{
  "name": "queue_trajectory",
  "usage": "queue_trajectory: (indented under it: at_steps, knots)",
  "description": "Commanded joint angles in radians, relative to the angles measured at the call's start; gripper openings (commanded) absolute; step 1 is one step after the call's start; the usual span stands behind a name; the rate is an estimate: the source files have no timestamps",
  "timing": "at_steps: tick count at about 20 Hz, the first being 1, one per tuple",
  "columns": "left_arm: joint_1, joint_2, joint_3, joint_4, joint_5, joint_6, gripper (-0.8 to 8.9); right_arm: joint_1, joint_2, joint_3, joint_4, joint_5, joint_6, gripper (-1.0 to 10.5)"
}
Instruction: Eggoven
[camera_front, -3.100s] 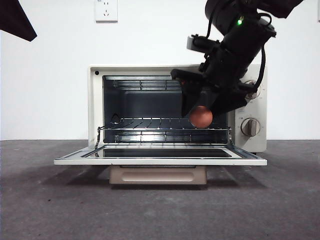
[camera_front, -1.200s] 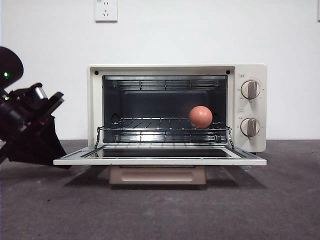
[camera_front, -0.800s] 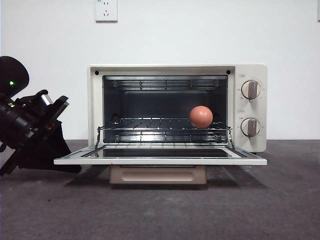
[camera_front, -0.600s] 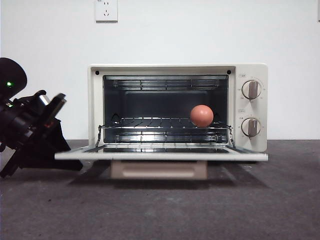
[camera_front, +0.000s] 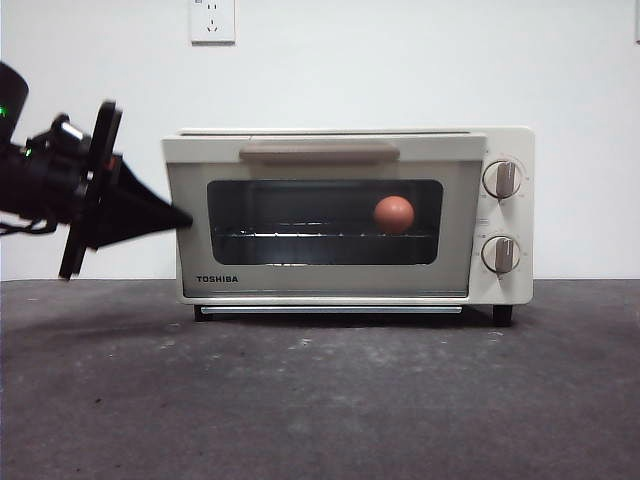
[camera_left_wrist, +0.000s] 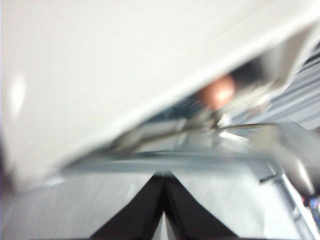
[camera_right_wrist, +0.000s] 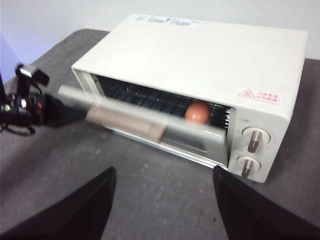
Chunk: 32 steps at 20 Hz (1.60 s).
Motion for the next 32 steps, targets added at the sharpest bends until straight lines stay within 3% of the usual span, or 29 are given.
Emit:
queue_trajectory:
  at_steps: [1, 8, 12, 15, 22, 25, 32]
  knots:
    - [0.001, 0.013, 0.023, 0.097, -0.006, -0.133, 0.07, 0.007, 0.008, 0.02, -0.011, 0.004, 0.0, 3.1]
    - [-0.01, -0.03, 0.023, 0.09, -0.006, -0.159, 0.07, 0.007, 0.008, 0.019, -0.025, 0.004, 0.0, 3.1]
    - [-0.032, -0.094, 0.023, 0.002, -0.008, -0.095, 0.07, 0.007, 0.008, 0.019, -0.026, 0.003, -0.001, 3.1]
    - [-0.063, -0.178, 0.023, -0.155, -0.058, 0.01, 0.07, 0.007, 0.008, 0.018, -0.033, 0.003, -0.004, 3.1]
    - [-0.165, -0.434, 0.023, -0.586, -0.31, 0.32, 0.07, 0.007, 0.008, -0.024, -0.023, 0.003, -0.016, 3.1]
    - [-0.203, -0.535, 0.023, -0.679, -0.371, 0.373, 0.07, 0.007, -0.002, -0.109, 0.064, -0.005, -0.016, 3.1]
    - [-0.238, -0.724, 0.023, -0.802, -0.472, 0.396, 0.07, 0.007, -0.025, -0.395, 0.451, -0.028, -0.013, 2.5]
